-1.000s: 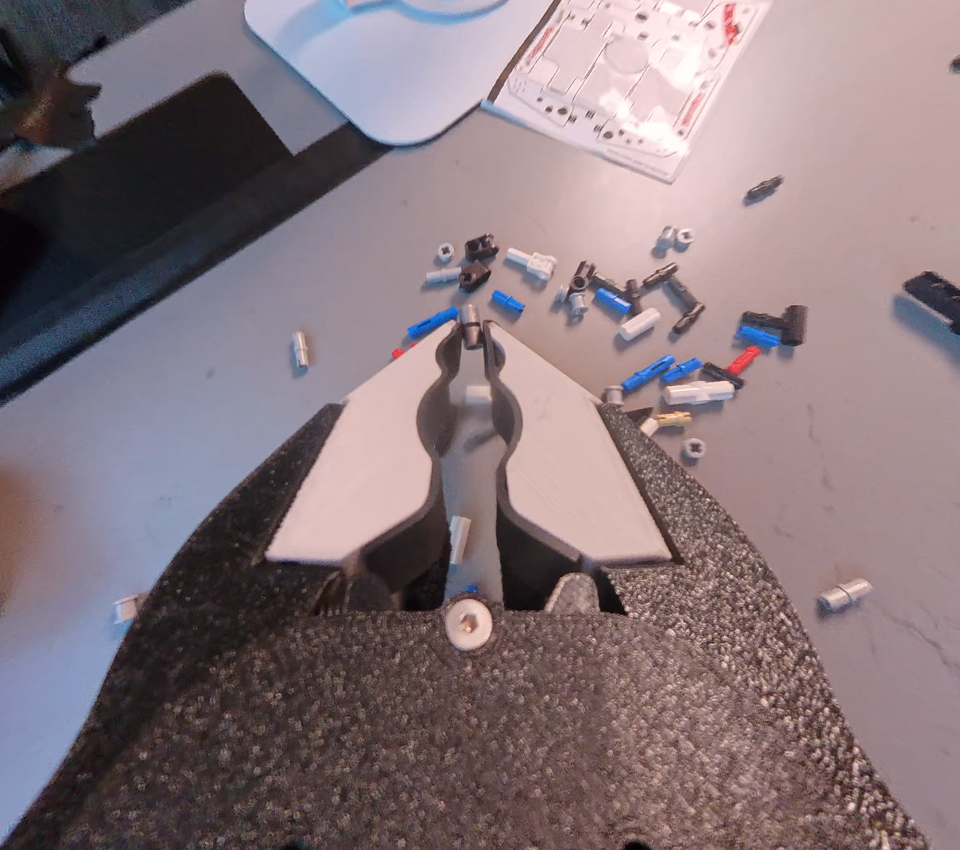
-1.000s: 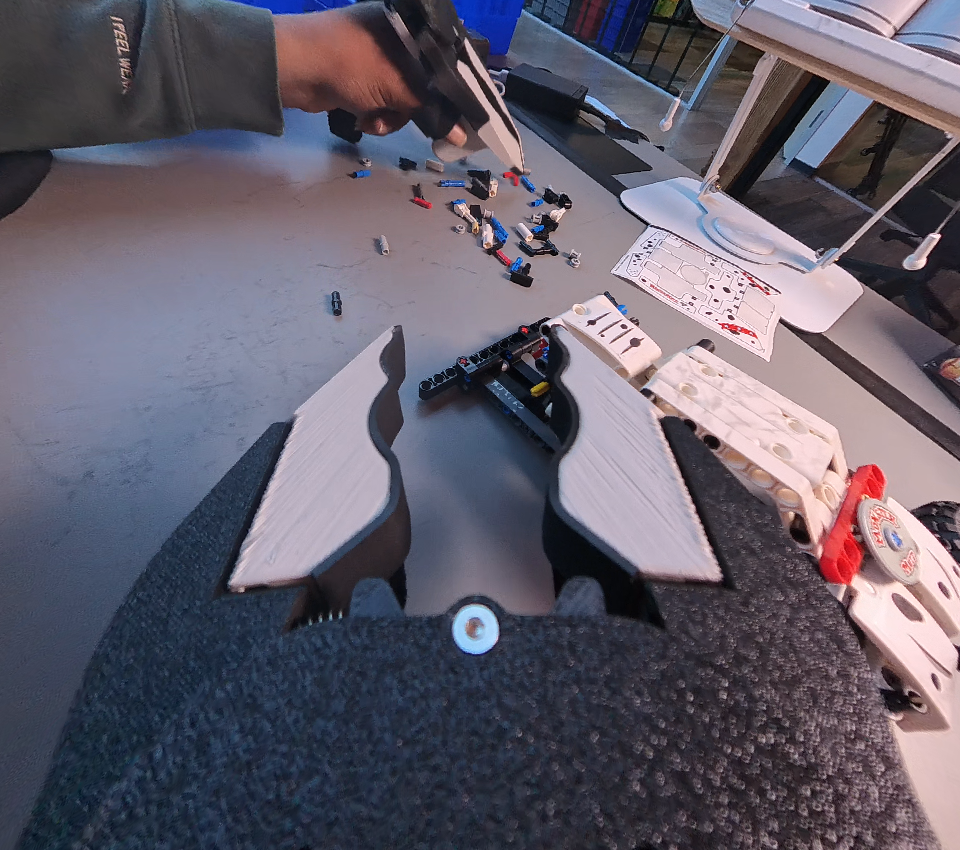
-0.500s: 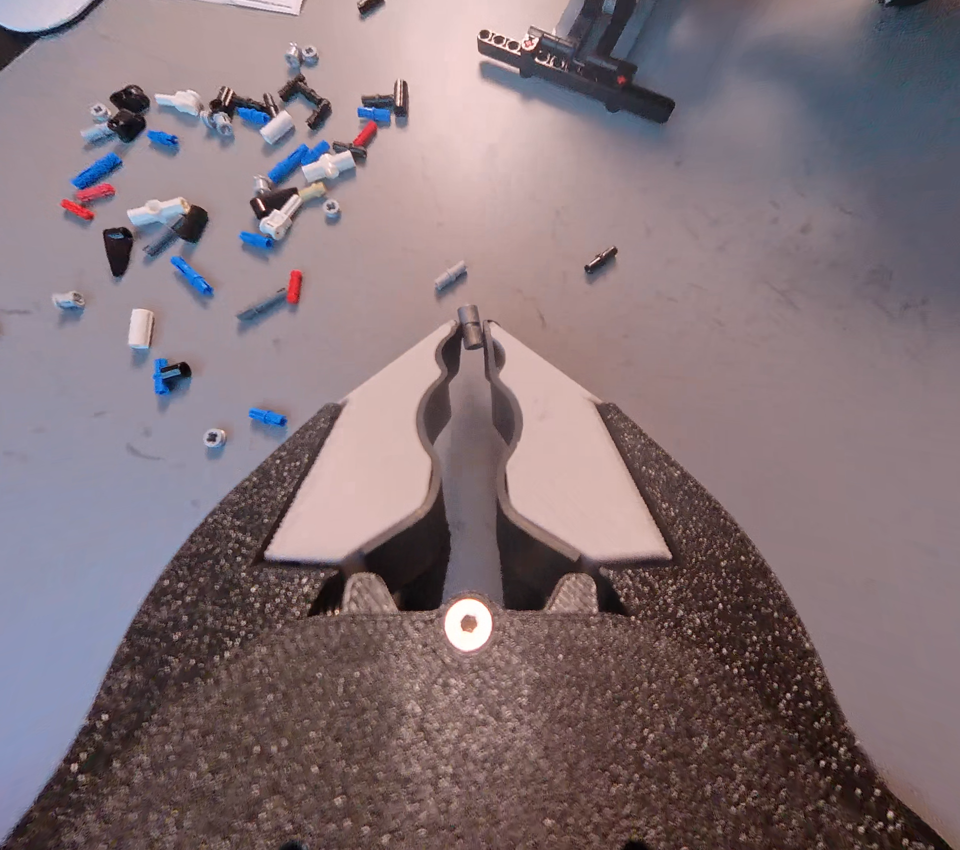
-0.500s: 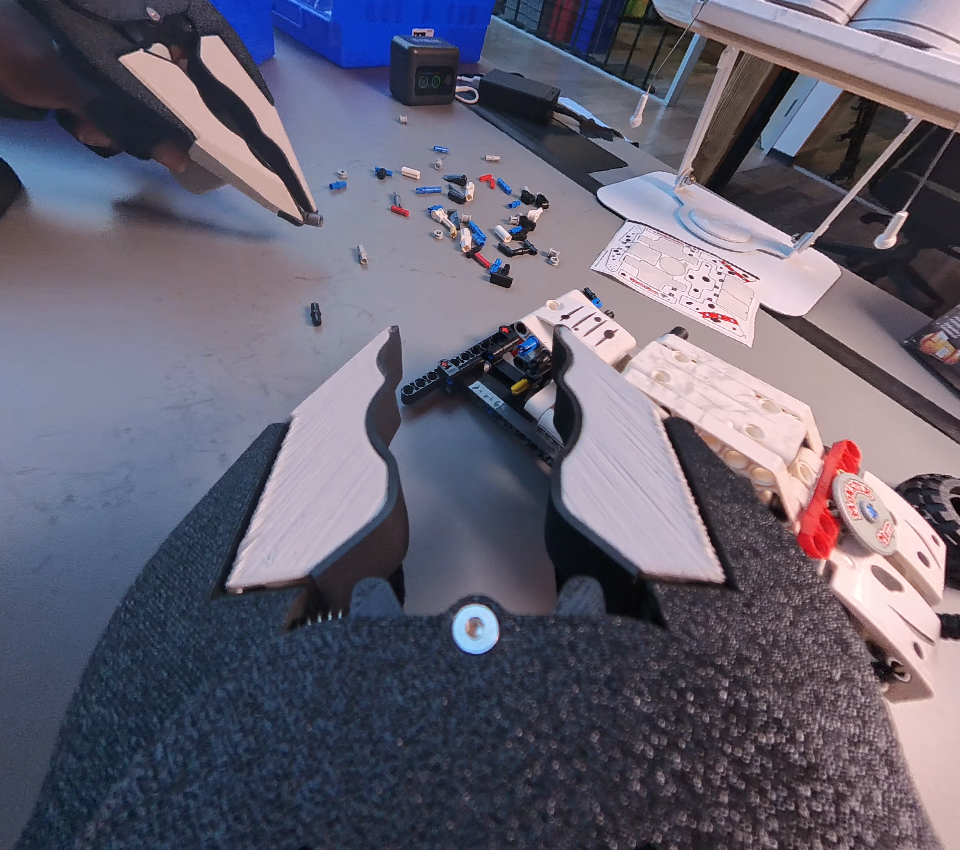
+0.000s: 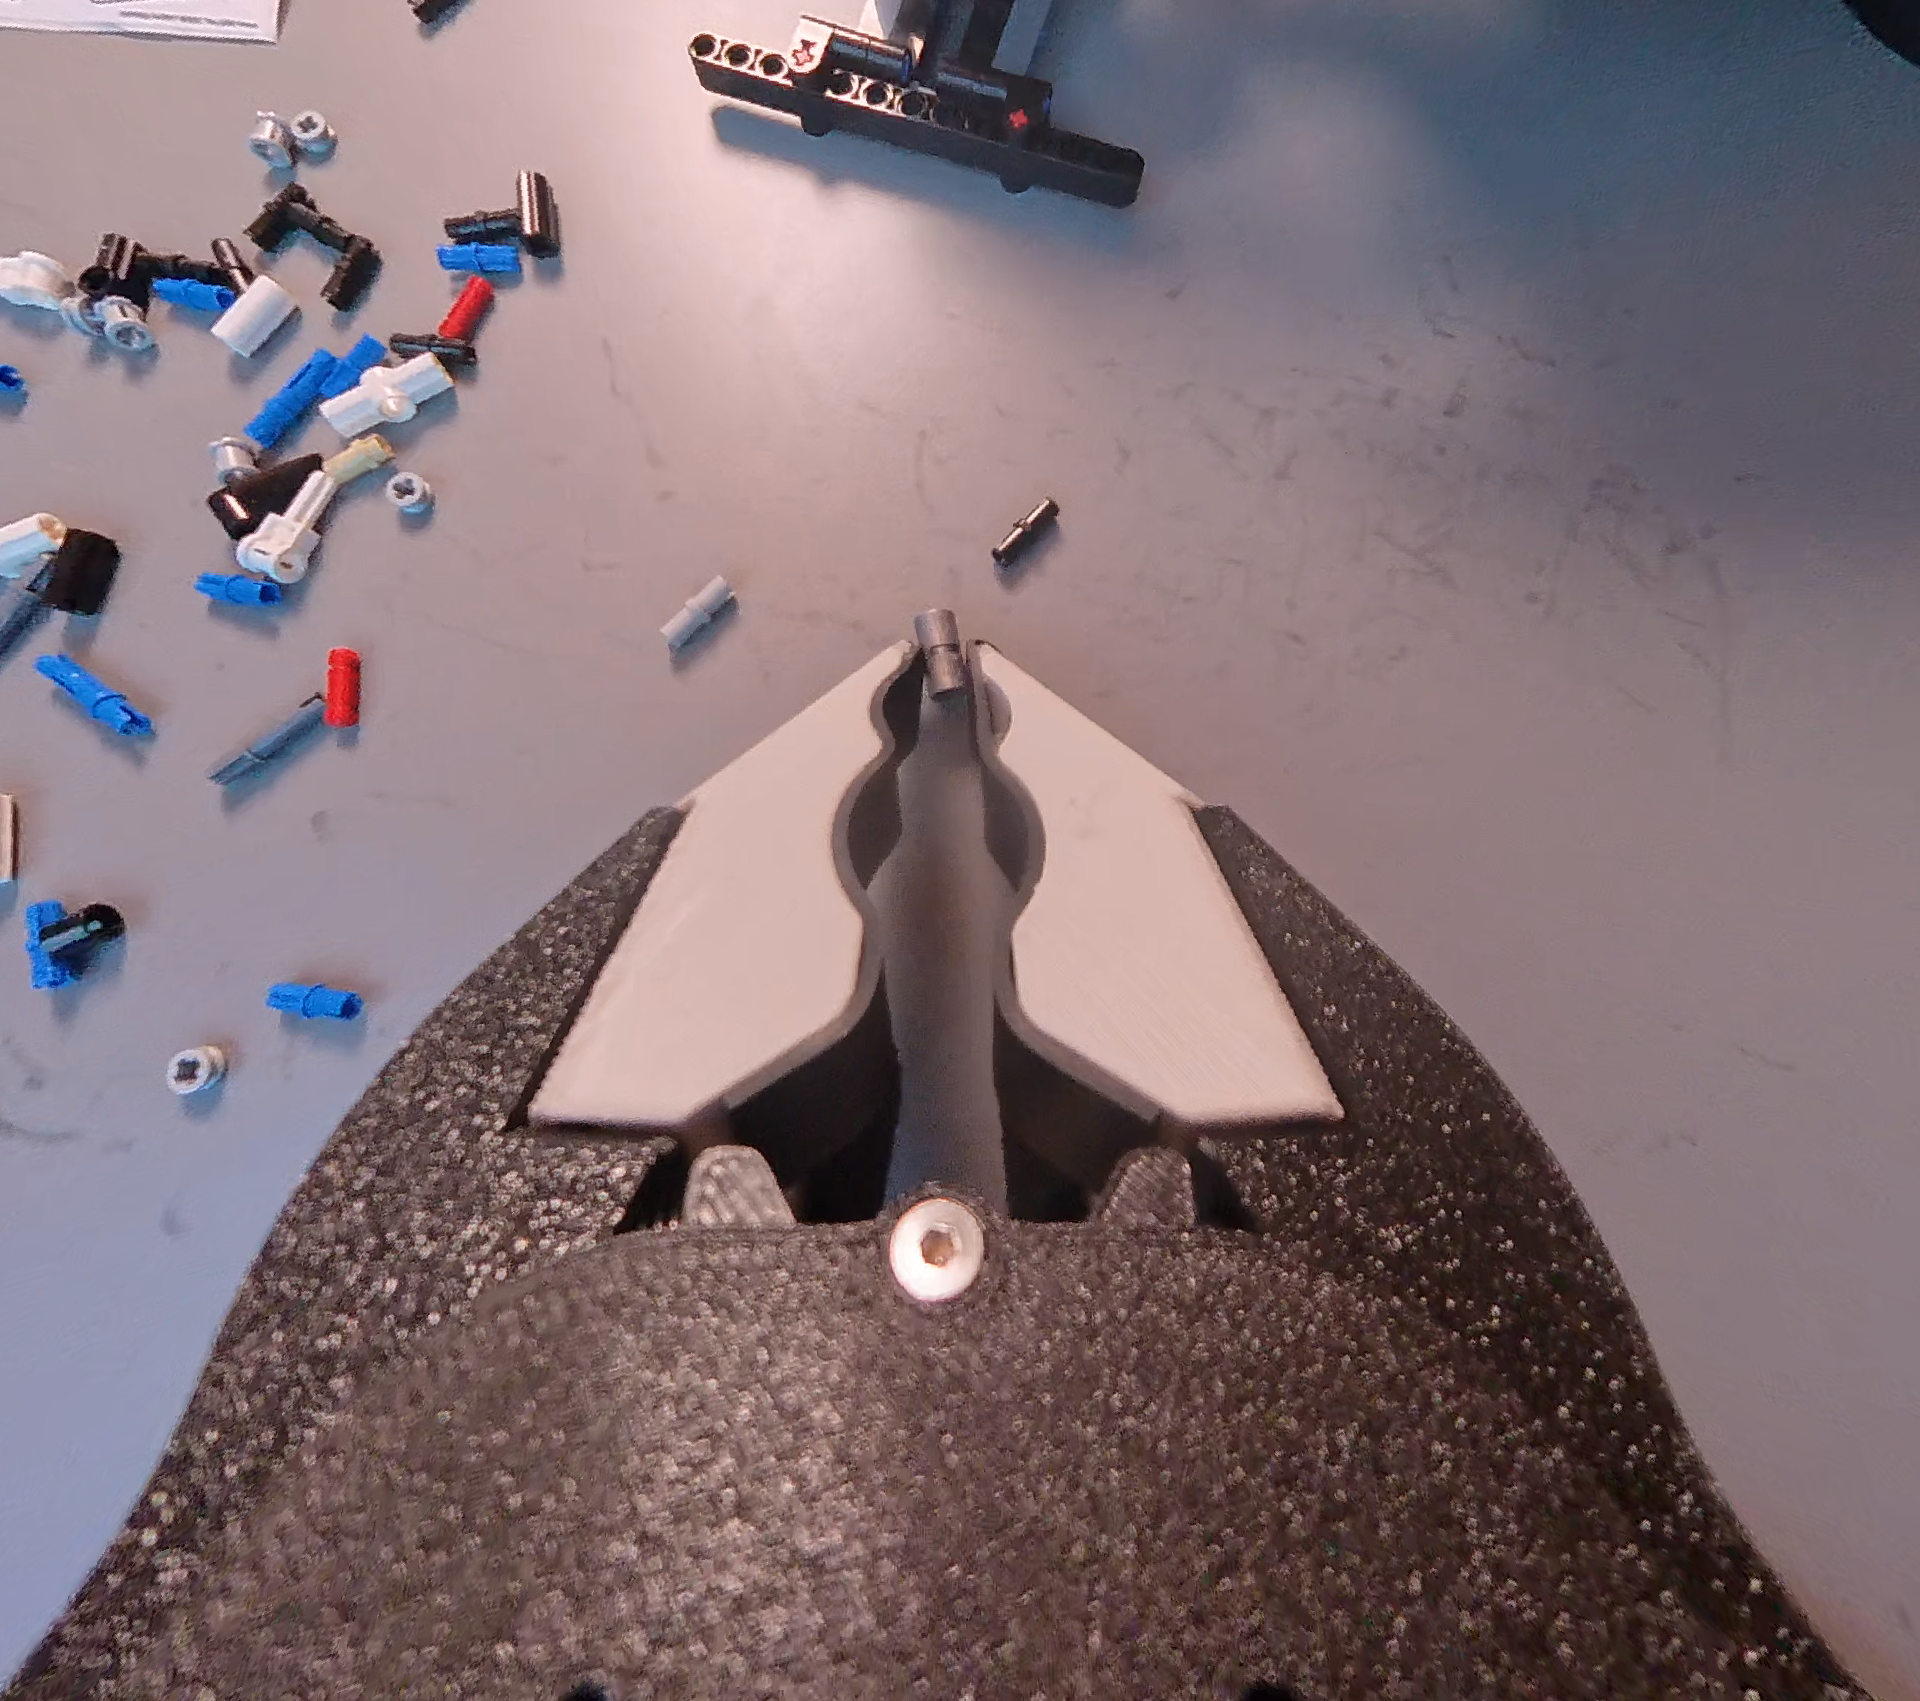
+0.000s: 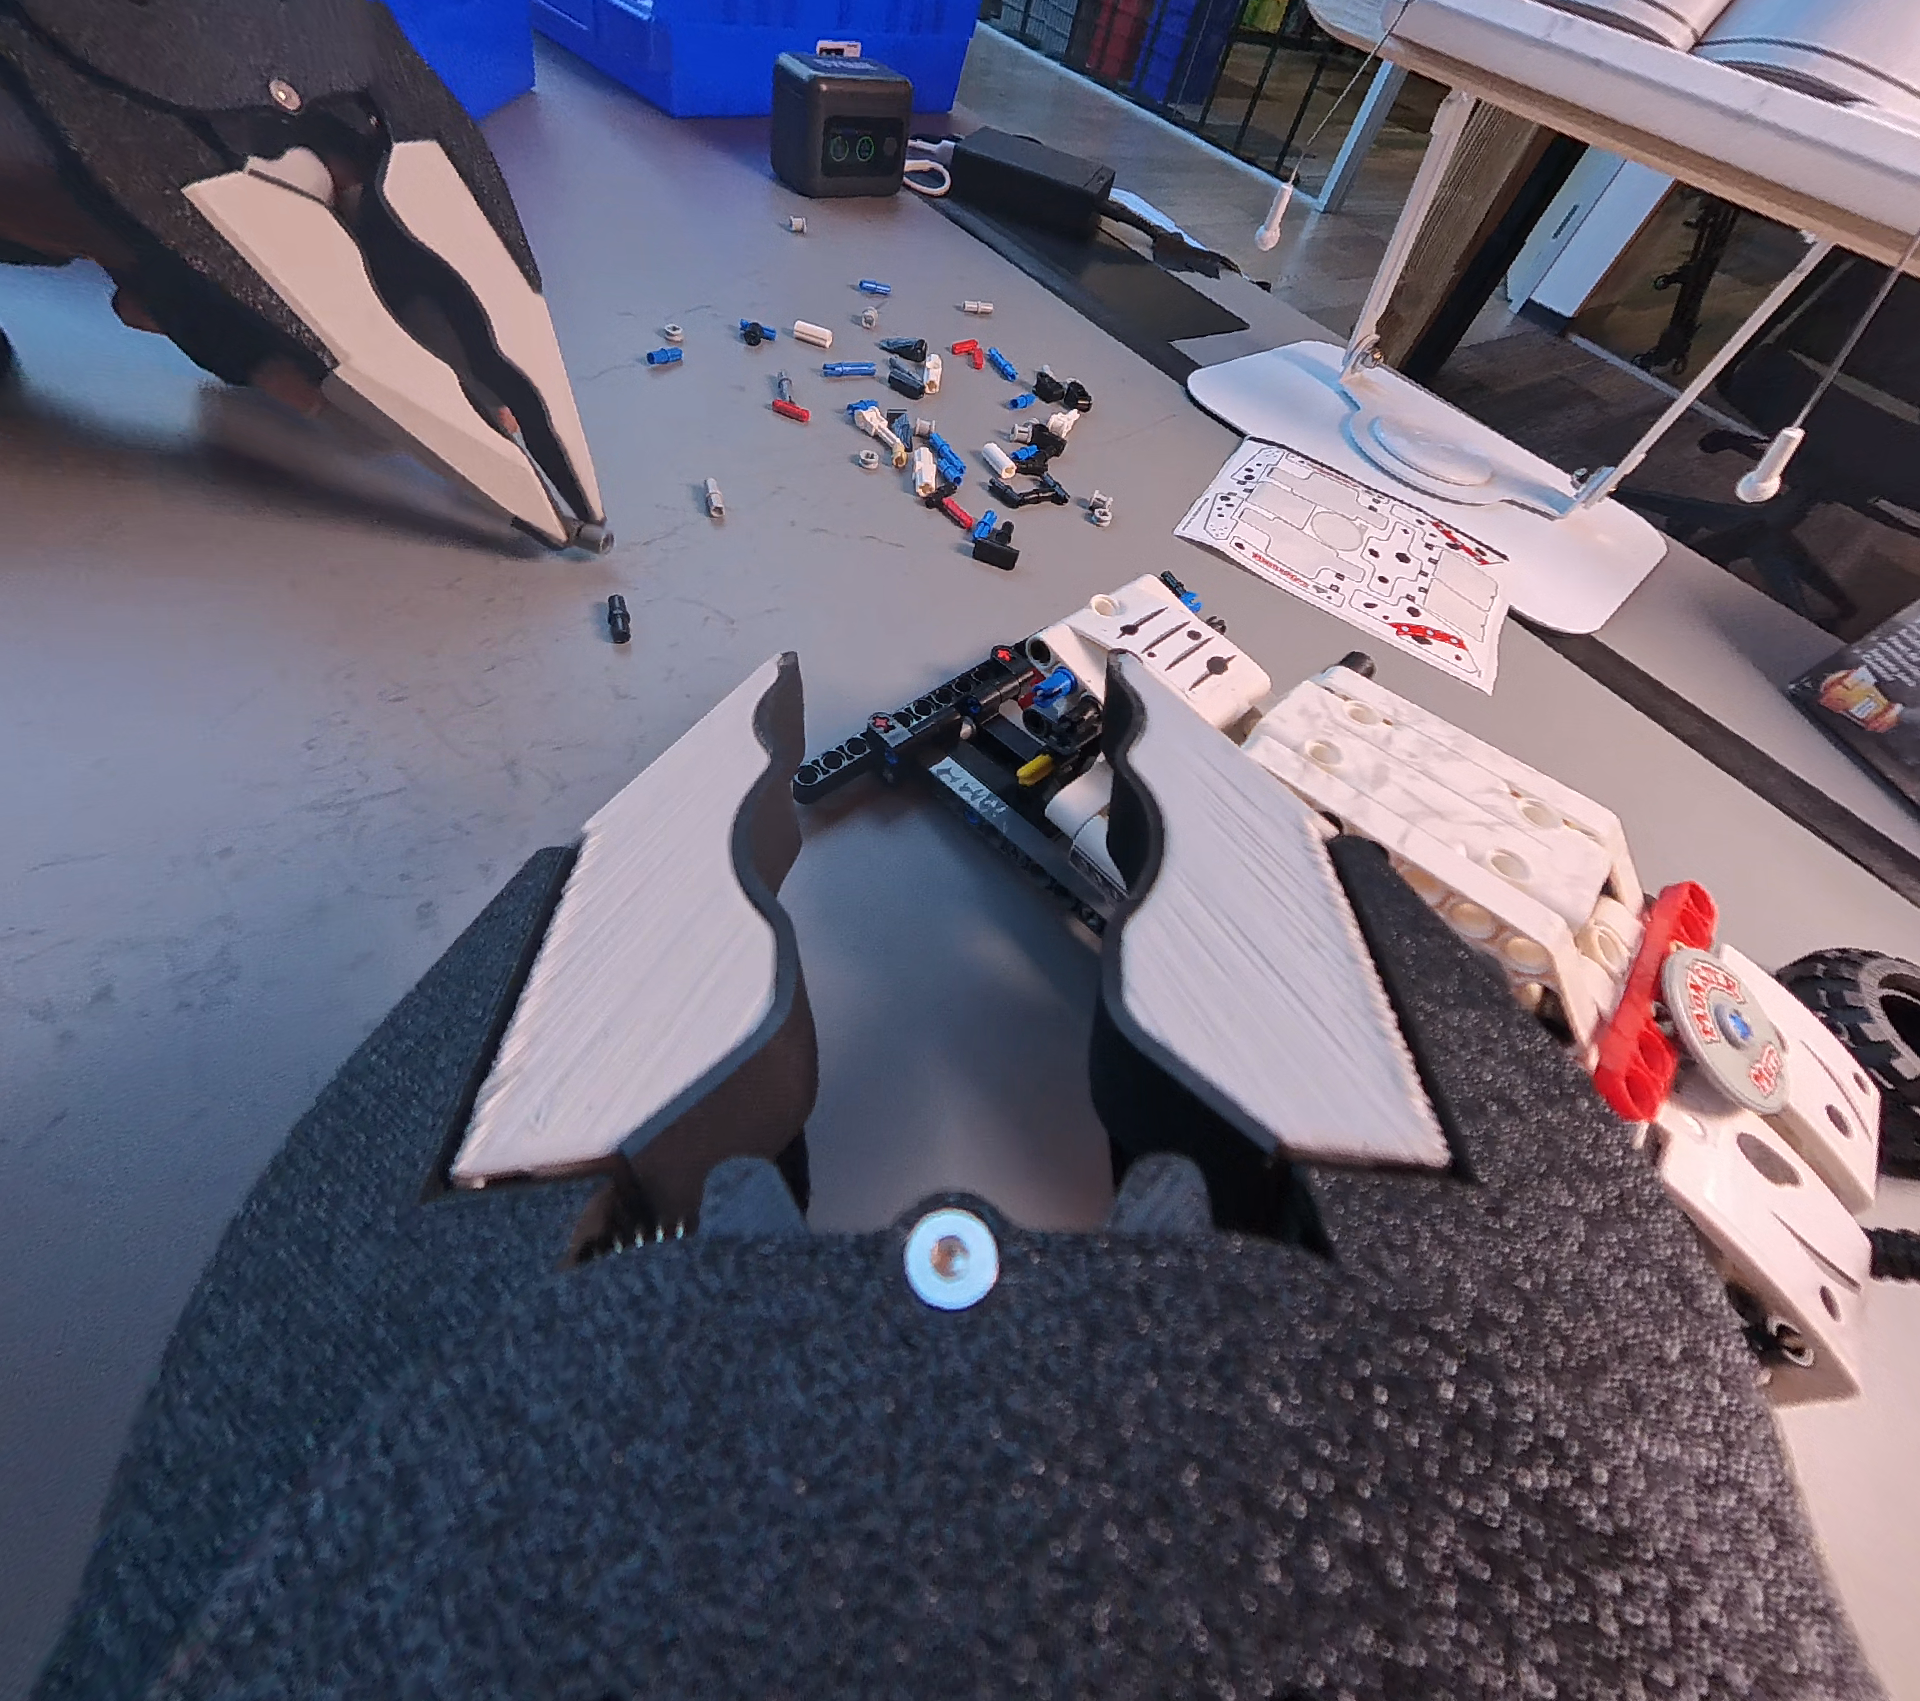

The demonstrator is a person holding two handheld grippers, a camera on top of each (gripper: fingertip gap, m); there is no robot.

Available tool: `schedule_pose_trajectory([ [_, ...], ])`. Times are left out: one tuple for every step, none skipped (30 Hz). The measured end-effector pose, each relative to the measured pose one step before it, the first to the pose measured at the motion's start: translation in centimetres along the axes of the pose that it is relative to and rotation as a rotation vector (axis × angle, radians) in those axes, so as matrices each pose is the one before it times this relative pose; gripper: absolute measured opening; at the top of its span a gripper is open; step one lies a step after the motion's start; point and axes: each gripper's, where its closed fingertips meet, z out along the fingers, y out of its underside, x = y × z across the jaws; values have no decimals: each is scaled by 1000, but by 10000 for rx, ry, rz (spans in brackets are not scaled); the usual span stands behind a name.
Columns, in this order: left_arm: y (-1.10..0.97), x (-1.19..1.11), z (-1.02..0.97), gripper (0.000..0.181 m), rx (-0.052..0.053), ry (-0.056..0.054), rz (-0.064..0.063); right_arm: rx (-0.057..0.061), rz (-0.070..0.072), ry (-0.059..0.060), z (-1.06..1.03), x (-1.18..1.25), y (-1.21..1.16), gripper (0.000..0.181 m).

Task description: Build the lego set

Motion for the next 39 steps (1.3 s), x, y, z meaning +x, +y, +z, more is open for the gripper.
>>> schedule_pose_trajectory([
  [34, 112, 91, 8, -18, 55, 14, 3, 16, -4, -9, 14, -5, 58],
  [4, 55, 91, 8, 5, 27, 2, -5, 19, -3, -12, 12, 16, 58],
  [25, 51, 61, 8, -1, 29, -2, -4, 15, -5, -4, 13, 3, 58],
  [61, 94, 58, 8, -28, 57, -3, 1, 4, -6, -9, -11, 1, 58],
  [33, 29, 59, 8, -9, 13, 8, -1, -2, -3, 9, -2, -1, 58],
  [-12, 47, 43, 8, 17, 17, 4, -6, -10, -9, 7, -28, 11, 58],
  [-12, 41, 6, 8, 8, 27, -4, -9, -11, -11, 15, -29, 12, 58],
  [-5, 0, 3, 8, 4, -8, 15, -6, -9, -6, 4, -22, 2, 58],
  [-1, -1, -1, 8, 3, -4, 13, -7, -4, -6, 16, -17, 12, 58],
  [-4, -9, 0, 8, 5, 3, 6, -2, 1, -1, -1, -2, 2, 58],
  [3, 1, 4, 8, 10, 6, 5, -1, 7, 3, 0, 9, 3, 58],
  [3, 4, 3, 8, 12, 9, -7, -3, 7, -3, 8, 1, 3, 58],
  [17, -3, 7, 8, 5, 13, -8, 0, 6, 6, 0, 14, 3, 58],
  [73, -35, 16, 8, -27, -12, -7, 1, 2, 2, -8, 11, 3, 58],
  [141, -31, 44, 8, -64, -8, 6, 0, -4, 1, 0, -5, -2, 58],
  [-41, 47, -5, 9, 45, 45, -27, 4, -8, 1, -7, -2, -5, 58],
  [-16, 33, -9, 9, 13, 37, -43, 4, -11, -4, -8, -17, -6, 58],
  [14, -9, -3, 10, 4, 3, 0, -2, -10, -7, -2, -22, -1, 58],
  [7, -13, -20, 10, -1, -12, 8, -6, -7, -9, 17, -29, 8, 58],
  [6, -59, -38, 11, 4, -25, -2, -2, -5, -2, -2, -9, 1, 58],
  [-71, 9, -88, 13, 62, 42, -26, -1, -1, -1, 0, -1, 1, 58],
  [-201, 36, -165, 14, 161, 110, -103, 2, 9, 0, 2, 4, -1, 58],
  [-272, -63, -244, 15, 209, 80, -145, 8, 12, 4, -15, 19, -11, 58],
  [-301, -183, -306, 16, 227, 24, -149, 5, 13, 1, -4, 22, 1, 58],
  [-368, -368, -343, 17, 273, -72, -177, 5, 10, 3, -6, 7, -2, 58],
  [-465, -538, -362, 18, 327, -146, -217, 3, 4, 6, -10, 17, -8, 58],
  [-539, -719, -338, 19, 369, -236, -236, -6, 1, -1, 18, -4, 12, 58],
  [-599, -947, -317, 20, 398, -357, -228, -7, 1, 3, 5, 4, 7, 58],
  [-640, -1142, -246, 20, 388, -443, -213, -1, 4, 7, 9, 17, 1, 58],
  [-611, -1177, -132, 20, 309, -424, -196, -2, 9, 6, 9, 21, 4, 58],
  [-641, -1240, -9, 20, 286, -441, -180, -2, 12, 3, 9, 15, 4, 58],
  [-610, -1327, 131, 20, 215, -471, -169, 10, 10, 7, -4, 24, -17, 58],
  [-513, -1278, 300, 20, 112, -429, -101, 12, 3, 3, -1, 11, -12, 58],
  [-502, -1290, 429, 20, 72, -439, -17, -3, -4, -5, -2, -14, 2, 58],
  [-443, -1278, 508, 20, 25, -446, 41, 1, -19, -13, -1, -35, -7, 58],
  [-336, -1023, 649, 20, -50, -287, 75, 11, -21, -1, -1, -28, -11, 58],
  [-231, -757, 745, 20, -113, -135, 36, 11, -15, -2, -22, -22, -13, 58],
  [-257, -655, 784, 20, -58, -108, 3, 7, -6, -4, -18, -9, -15, 58],
  [-188, -344, 797, 20, -71, 42, 14, 3, -1, -8, -17, -10, 1, 58],
])
